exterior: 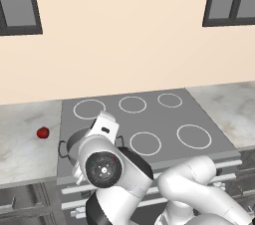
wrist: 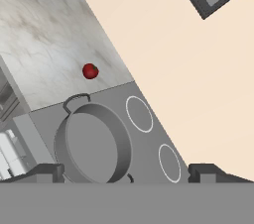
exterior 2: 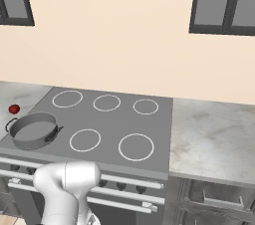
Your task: Turn on the burner for the pot on the stove. Wait thirty seconds for the pot to heat up. Then add the tomato to the pot.
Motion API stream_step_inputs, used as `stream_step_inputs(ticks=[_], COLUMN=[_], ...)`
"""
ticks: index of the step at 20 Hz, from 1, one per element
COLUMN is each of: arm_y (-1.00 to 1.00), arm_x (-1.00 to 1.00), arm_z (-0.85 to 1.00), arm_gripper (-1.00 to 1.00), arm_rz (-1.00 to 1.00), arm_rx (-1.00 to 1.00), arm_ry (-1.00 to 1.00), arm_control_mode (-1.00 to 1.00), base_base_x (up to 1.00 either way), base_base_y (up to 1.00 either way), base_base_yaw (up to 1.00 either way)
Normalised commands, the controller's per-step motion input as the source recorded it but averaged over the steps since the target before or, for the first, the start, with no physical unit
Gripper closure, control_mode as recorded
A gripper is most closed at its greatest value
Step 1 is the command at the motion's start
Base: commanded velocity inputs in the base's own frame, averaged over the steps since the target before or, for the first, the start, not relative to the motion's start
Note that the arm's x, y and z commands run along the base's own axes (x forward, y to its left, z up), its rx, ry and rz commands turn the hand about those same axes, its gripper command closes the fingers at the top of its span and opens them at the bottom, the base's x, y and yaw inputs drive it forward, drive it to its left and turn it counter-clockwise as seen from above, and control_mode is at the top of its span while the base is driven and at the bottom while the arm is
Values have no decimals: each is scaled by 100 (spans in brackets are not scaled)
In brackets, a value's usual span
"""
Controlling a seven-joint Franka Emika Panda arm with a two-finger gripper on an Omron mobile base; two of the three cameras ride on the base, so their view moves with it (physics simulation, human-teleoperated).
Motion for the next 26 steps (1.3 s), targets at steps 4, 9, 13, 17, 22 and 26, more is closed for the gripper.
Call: stream_step_inputs(ticks=[4, 9, 13, 17, 22, 26], arm_y=[0, 0, 0, 0, 0, 0], arm_x=[0, 0, 0, 0, 0, 0], arm_z=[0, 0, 0, 0, 0, 0], arm_gripper=[-100, -100, -100, -100, -100, -100], arm_rz=[0, 0, 0, 0, 0, 0], arm_rx=[0, 0, 0, 0, 0, 0], arm_ry=[0, 0, 0, 0, 0, 0], arm_control_mode=[-100, -100, -100, -100, -100, -100], base_base_x=[0, 0, 0, 0, 0, 0], base_base_y=[0, 0, 0, 0, 0, 0], base_base_yaw=[0, 0, 0, 0, 0, 0])
